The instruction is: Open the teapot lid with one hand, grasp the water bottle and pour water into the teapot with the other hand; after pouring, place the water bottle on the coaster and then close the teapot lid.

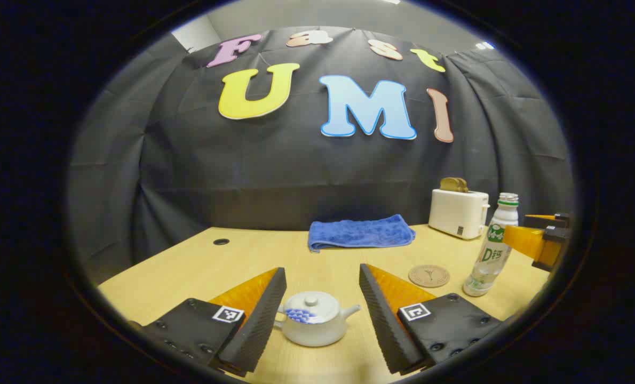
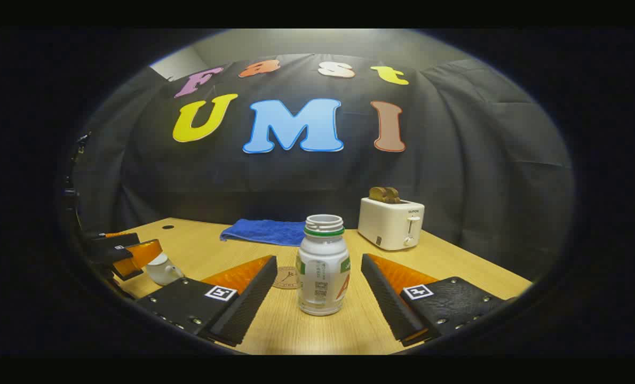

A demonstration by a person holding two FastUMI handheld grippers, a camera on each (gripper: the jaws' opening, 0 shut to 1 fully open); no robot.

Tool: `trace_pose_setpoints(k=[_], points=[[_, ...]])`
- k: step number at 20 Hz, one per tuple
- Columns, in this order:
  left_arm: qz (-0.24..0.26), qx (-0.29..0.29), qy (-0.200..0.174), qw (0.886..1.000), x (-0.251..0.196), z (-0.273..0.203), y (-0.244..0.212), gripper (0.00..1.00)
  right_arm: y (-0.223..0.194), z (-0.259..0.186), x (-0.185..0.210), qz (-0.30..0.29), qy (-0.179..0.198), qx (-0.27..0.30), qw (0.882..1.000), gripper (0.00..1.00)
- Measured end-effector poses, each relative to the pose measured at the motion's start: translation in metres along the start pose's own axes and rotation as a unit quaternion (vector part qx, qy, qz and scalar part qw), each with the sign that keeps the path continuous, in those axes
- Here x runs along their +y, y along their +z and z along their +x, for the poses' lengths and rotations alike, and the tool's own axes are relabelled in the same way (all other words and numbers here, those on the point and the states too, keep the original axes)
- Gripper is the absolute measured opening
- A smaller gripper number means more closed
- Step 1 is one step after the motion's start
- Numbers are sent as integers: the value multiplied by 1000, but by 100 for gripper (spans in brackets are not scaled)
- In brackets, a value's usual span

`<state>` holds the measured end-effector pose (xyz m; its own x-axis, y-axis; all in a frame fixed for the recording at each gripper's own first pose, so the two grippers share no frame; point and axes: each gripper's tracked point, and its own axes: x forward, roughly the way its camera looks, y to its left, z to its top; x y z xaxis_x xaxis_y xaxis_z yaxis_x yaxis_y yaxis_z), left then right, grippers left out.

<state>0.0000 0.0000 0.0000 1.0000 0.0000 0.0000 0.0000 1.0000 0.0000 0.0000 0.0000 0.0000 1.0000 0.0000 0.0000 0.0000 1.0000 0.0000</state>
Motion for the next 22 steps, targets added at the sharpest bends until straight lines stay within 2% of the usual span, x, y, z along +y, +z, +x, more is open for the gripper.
trace_pose_setpoints(k=[6, 10, 16, 17, 18, 19, 22], points=[[2, 13, 13, 1000, 10, 14, -11, 87, -6, 2, -6, 3, -3, 4, 1000, 98], [4, 20, 15, 1000, 11, 19, -16, 65, -12, 4, -9, 9, -7, 10, 1000, 98], [11, 43, 22, 999, 13, 25, -28, 56, -17, 5, -14, 15, -14, 15, 1000, 98], [13, 44, 23, 999, 13, 25, -29, 63, -18, 4, -15, 15, -15, 16, 1000, 98], [18, 45, 24, 999, 13, 25, -29, 63, -18, 4, -16, 16, -16, 16, 1000, 98], [28, 37, 35, 998, 13, 25, -26, 56, -20, 5, -16, 17, -16, 18, 1000, 98], [33, 38, 30, 998, 14, 26, -28, 35, -24, 5, -17, 20, -17, 23, 999, 98]])
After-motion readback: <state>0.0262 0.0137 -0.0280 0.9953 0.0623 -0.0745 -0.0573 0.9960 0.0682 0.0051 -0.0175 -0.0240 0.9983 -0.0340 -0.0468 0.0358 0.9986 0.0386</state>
